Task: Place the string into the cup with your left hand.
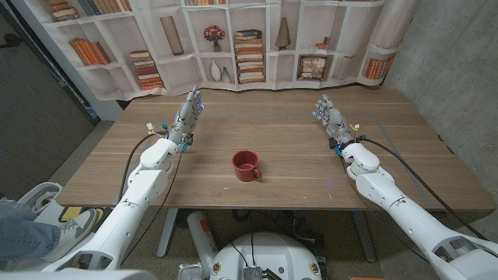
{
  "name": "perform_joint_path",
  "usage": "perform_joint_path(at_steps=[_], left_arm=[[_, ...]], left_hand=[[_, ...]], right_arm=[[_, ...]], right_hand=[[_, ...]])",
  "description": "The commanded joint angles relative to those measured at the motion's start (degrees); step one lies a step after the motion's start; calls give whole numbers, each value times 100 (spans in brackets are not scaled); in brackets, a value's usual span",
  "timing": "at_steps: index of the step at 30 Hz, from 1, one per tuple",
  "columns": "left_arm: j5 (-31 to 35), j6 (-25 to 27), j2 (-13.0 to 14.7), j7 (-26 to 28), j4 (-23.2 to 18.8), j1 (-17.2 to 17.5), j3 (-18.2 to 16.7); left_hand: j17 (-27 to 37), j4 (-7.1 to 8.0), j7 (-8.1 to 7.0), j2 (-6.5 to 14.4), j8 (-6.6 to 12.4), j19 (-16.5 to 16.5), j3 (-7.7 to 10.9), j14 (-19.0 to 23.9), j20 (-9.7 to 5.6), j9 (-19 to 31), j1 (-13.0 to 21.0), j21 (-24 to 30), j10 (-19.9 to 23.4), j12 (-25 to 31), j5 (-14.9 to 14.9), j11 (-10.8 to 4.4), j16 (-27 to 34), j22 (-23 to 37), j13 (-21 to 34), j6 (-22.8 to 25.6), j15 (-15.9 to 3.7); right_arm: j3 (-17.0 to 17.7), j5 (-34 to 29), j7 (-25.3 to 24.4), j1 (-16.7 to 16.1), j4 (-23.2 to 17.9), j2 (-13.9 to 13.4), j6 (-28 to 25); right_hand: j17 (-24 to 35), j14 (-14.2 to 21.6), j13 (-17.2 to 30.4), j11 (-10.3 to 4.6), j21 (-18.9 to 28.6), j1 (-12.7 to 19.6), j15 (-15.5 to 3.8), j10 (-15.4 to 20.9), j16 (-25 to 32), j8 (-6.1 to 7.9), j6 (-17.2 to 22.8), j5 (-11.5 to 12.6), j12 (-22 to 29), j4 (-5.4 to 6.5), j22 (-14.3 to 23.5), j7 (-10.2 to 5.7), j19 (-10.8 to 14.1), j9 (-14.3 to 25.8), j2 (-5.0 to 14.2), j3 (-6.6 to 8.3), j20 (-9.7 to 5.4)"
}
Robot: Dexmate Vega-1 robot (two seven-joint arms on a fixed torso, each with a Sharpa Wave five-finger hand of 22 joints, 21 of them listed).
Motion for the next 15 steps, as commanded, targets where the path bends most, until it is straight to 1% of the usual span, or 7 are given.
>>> perform_joint_path(at_steps=[1,15], left_arm=[[76,-43,102,18,-234,158,-41],[43,-171,240,110,-666,590,-117]], left_hand=[[19,-41,-24,23,56,-790,2,-398,-155,16,89,32,-273,29,51,-23,49,8,18,-383,-10],[18,-58,-17,39,72,-762,-4,-337,-155,16,124,42,-203,44,63,-12,57,8,16,-305,0]], right_arm=[[-29,-45,-72,-38,-84,0,-52],[-47,-101,-94,-30,-169,-43,-79]], right_hand=[[16,38,15,26,-24,61,-1,34,10,13,40,34,-4,-39,24,-34,0,33,18,21,-69],[16,35,16,25,-55,64,-12,26,6,15,56,35,-16,-49,25,-30,-65,33,22,15,-54]])
